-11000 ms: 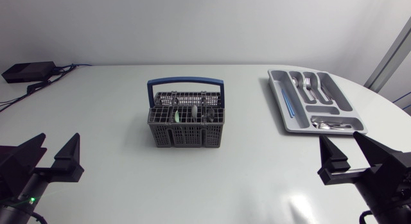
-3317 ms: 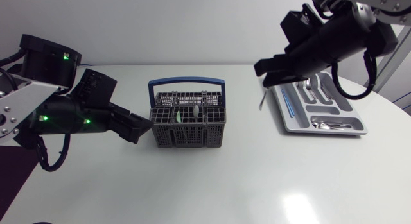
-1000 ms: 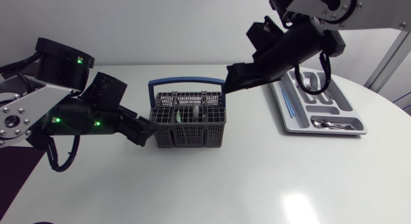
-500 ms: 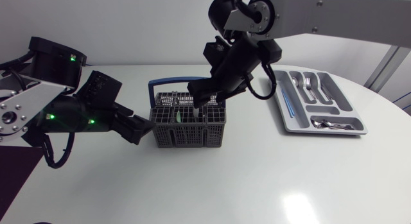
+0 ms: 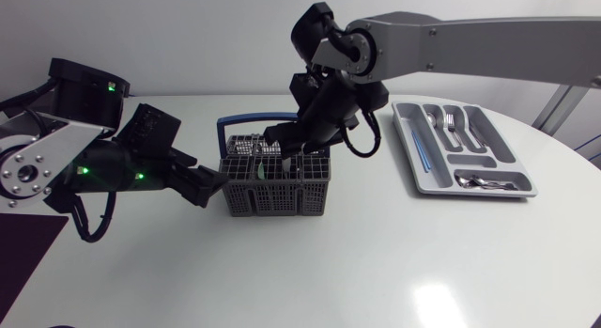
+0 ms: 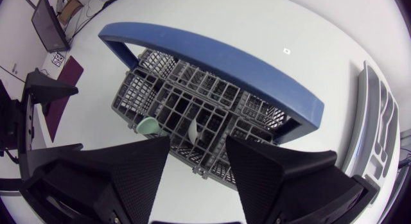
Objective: Unload the cutlery basket into the drawer organizer.
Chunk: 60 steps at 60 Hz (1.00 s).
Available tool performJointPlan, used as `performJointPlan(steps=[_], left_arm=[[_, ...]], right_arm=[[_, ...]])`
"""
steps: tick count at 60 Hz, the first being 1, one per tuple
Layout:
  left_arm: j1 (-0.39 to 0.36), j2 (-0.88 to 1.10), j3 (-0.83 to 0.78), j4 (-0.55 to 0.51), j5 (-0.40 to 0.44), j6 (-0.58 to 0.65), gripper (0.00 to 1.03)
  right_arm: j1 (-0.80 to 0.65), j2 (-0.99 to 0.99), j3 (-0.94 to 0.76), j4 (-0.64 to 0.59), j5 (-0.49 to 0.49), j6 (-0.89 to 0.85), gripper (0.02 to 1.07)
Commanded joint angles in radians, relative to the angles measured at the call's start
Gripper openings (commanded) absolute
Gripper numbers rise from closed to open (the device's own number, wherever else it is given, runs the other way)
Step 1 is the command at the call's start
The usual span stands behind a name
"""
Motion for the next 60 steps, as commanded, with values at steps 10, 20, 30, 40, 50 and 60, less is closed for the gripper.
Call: performJointPlan(steps=[10,20,30,40,50,60], left_arm=[[0.007,0.022,-0.035,0.03,0.011,0.025,0.99],[0.007,0.03,-0.037,0.036,0.011,0.025,0.99],[0.005,0.031,-0.04,0.037,0.011,0.023,0.99],[0.004,0.031,-0.04,0.037,0.011,0.022,0.99],[-0.004,0.031,-0.045,0.037,0.011,0.019,0.99],[-0.007,0.03,-0.045,0.037,0.011,0.017,0.99]], right_arm=[[0.033,0.055,-0.05,0.06,0.028,0.05,0.51],[0.033,0.082,-0.05,0.082,0.028,0.056,0.46],[0.033,0.088,-0.052,0.097,0.028,0.059,0.31],[0.032,0.096,-0.056,0.106,0.03,0.061,0.25],[0.032,0.101,-0.061,0.115,0.028,0.062,0.2],[0.03,0.104,-0.07,0.128,0.028,0.062,0.1]])
